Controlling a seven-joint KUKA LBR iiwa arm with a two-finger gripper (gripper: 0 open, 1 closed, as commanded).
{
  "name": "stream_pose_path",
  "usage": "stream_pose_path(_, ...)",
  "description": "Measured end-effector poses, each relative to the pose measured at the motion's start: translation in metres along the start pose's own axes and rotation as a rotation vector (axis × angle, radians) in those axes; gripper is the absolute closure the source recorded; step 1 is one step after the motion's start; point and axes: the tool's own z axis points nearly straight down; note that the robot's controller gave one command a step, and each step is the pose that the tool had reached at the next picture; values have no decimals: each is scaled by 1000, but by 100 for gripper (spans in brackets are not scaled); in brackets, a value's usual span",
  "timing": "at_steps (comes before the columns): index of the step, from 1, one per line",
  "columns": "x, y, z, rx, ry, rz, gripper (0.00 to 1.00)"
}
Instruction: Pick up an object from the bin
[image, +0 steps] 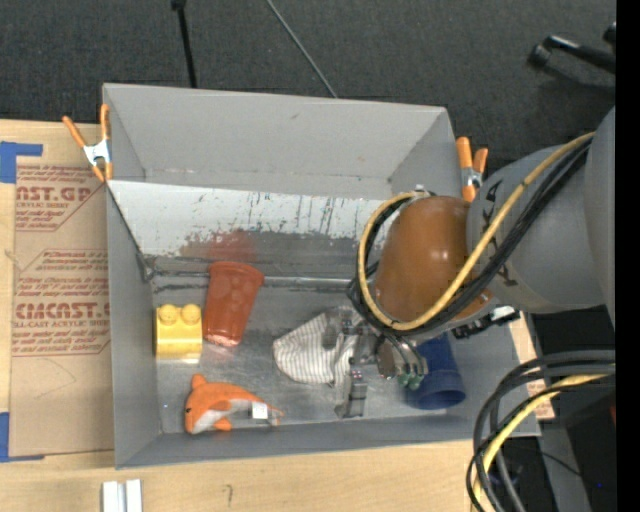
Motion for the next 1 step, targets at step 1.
stream_pose_path(1,-2,0,-4,0,-8,0,0)
